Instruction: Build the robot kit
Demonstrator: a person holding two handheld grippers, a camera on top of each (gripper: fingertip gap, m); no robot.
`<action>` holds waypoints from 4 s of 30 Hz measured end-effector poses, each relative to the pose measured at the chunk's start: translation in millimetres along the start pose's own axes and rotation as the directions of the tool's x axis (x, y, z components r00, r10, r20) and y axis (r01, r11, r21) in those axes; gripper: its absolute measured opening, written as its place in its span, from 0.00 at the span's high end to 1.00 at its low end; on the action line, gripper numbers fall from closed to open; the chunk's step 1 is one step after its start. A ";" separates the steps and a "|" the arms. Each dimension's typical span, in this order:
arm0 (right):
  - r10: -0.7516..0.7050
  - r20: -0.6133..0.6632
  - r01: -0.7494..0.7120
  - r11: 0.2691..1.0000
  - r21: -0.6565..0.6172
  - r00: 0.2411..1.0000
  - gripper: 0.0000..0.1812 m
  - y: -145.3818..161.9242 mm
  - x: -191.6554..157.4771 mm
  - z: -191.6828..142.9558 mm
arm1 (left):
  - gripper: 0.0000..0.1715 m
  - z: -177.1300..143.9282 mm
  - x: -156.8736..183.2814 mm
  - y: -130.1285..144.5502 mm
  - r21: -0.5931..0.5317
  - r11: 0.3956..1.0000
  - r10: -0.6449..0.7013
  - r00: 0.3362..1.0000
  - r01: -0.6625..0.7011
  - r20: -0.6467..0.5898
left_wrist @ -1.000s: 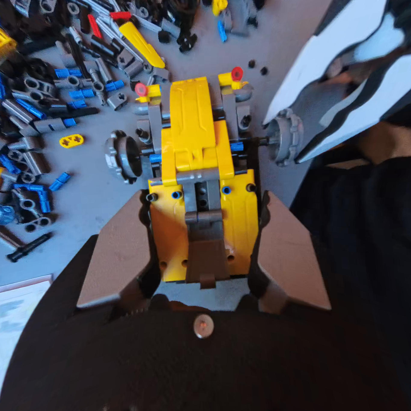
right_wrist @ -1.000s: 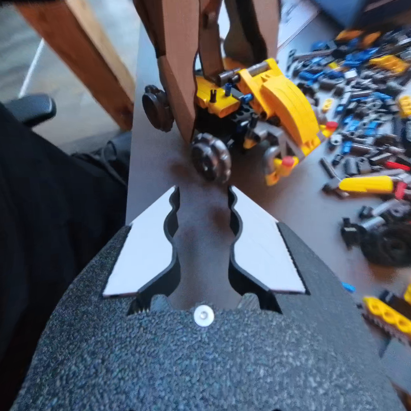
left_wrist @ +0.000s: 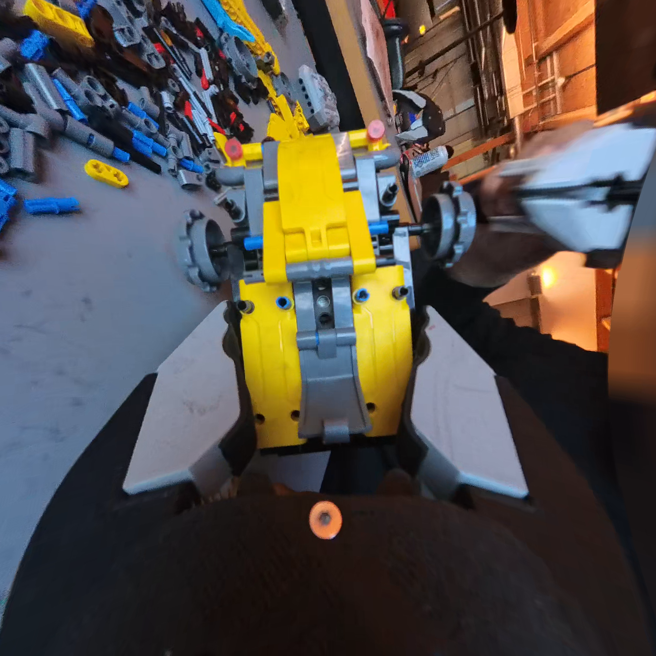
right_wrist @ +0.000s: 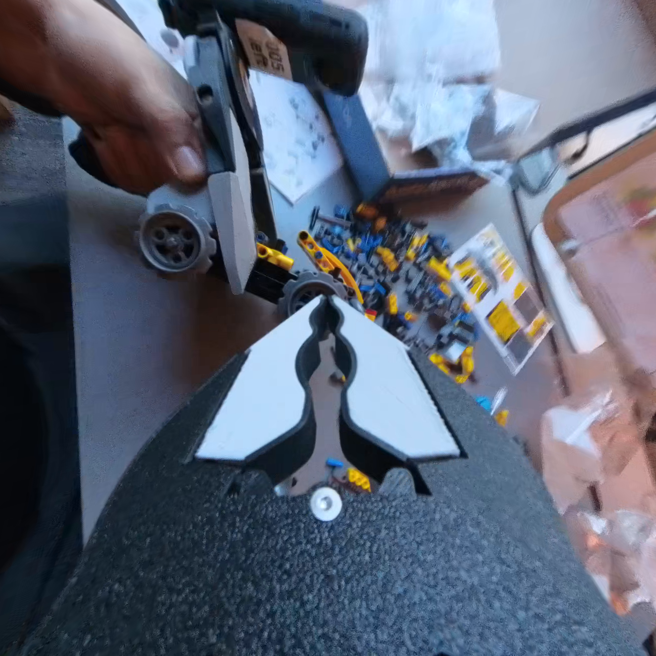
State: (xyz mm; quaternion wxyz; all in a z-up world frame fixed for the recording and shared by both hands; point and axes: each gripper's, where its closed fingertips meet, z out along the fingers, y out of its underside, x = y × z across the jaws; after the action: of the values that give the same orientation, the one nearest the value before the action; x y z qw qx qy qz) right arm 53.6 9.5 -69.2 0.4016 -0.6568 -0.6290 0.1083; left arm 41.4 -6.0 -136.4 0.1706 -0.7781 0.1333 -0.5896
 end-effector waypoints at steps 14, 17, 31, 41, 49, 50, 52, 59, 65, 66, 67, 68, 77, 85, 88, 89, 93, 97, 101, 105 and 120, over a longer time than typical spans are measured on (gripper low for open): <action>0.033 0.038 -0.035 0.999 0.042 0.999 1.00 -11.4 7.3 -7.7 | 0.46 -15.1 -6.5 -11.2 0.102 0.993 -0.064 0.998 0.066 -0.028; 0.078 -0.015 -0.073 0.974 0.214 0.997 1.00 -44.6 33.4 -57.6 | 0.46 -12.2 -5.8 -10.0 0.088 0.995 -0.047 0.999 0.048 -0.008; 0.155 0.108 -0.179 0.944 0.275 0.982 0.78 -26.4 6.5 -28.5 | 0.46 -15.8 -11.5 -18.6 0.087 0.984 0.134 0.970 -0.154 0.205; 0.212 -0.012 -0.205 0.959 0.196 0.977 0.76 45.6 -30.1 10.4 | 0.45 -7.5 -30.3 0.3 -0.333 0.769 0.635 0.591 -0.546 0.497; 0.213 0.142 -0.238 0.952 0.192 0.967 0.62 90.0 -56.1 -8.1 | 0.45 7.0 -37.5 34.5 -0.614 0.495 0.856 0.465 -0.615 0.225; 0.194 0.148 -0.222 0.953 0.208 0.970 0.59 91.5 -57.4 -9.7 | 0.47 8.4 -37.6 35.1 -0.628 0.466 0.871 0.446 -0.623 0.205; 0.190 0.153 -0.220 0.952 0.214 0.970 0.45 96.5 -57.5 -3.6 | 0.42 12.7 -31.4 38.1 -0.642 0.426 0.889 0.425 -0.637 0.168; 0.080 0.312 -0.129 0.982 0.139 0.947 0.36 101.4 -57.3 30.4 | 0.25 20.1 -25.5 48.3 -0.650 0.562 0.809 0.501 -0.511 0.306; -0.052 0.457 -0.016 0.990 0.144 0.888 0.34 92.8 -60.7 49.6 | 0.19 28.0 -35.2 47.7 -0.634 0.607 0.791 0.439 -0.479 0.426; -0.076 0.473 0.001 0.988 0.155 0.878 0.33 90.6 -62.3 51.0 | 0.19 27.5 -37.4 48.3 -0.647 0.593 0.803 0.415 -0.480 0.428; -0.102 0.483 0.022 0.985 0.170 0.870 0.33 88.6 -63.6 51.6 | 0.20 26.6 -39.7 48.1 -0.663 0.574 0.817 0.384 -0.481 0.429; -0.127 0.490 0.040 0.982 0.184 0.862 0.33 87.1 -64.8 51.7 | 0.21 26.2 -41.6 48.2 -0.678 0.552 0.833 0.356 -0.485 0.424; -0.154 0.550 0.060 0.981 0.184 0.821 0.32 90.2 -70.7 54.3 | 0.25 33.7 -35.1 46.3 -0.648 0.550 0.835 0.375 -0.527 0.403; -0.125 0.543 0.028 0.983 0.184 0.830 0.32 83.1 -74.5 58.5 | 0.21 32.5 -45.8 41.0 -0.678 0.528 0.849 0.329 -0.511 0.413; -0.129 0.545 0.027 0.981 0.190 0.829 0.33 82.6 -76.0 58.2 | 0.22 31.3 -45.4 41.8 -0.677 0.521 0.854 0.330 -0.521 0.403; -0.129 0.543 0.029 0.981 0.190 0.829 0.33 82.3 -76.3 58.5 | 0.21 30.9 -45.4 42.5 -0.679 0.517 0.856 0.330 -0.521 0.399; -0.164 0.537 0.063 0.978 0.201 0.827 0.33 85.2 -76.0 57.8 | 0.24 31.1 -44.9 43.4 -0.680 0.511 0.859 0.330 -0.526 0.391; -0.162 0.539 0.068 0.979 0.190 0.826 0.32 85.8 -75.8 60.3 | 0.25 30.4 -44.5 43.2 -0.683 0.497 0.867 0.327 -0.535 0.375; -0.158 0.560 0.064 0.981 0.184 0.813 0.33 86.0 -76.5 61.5 | 0.27 29.8 -44.7 43.1 -0.687 0.497 0.867 0.330 -0.531 0.372; -0.144 0.580 0.051 0.983 0.174 0.802 0.34 86.1 -77.2 61.8 | 0.27 29.8 -44.8 43.2 -0.689 0.499 0.866 0.332 -0.525 0.375; -0.146 0.581 0.046 0.982 0.183 0.801 0.36 83.7 -77.5 63.5 | 0.25 26.8 -46.3 42.8 -0.700 0.500 0.865 0.335 -0.509 0.374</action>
State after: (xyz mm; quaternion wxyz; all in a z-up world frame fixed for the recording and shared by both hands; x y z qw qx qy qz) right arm 59.9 -26.9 -194.5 0.2420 -0.5232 -0.7443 0.3372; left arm 54.5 -22.9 -201.5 0.2569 -0.8103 0.5228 -0.0636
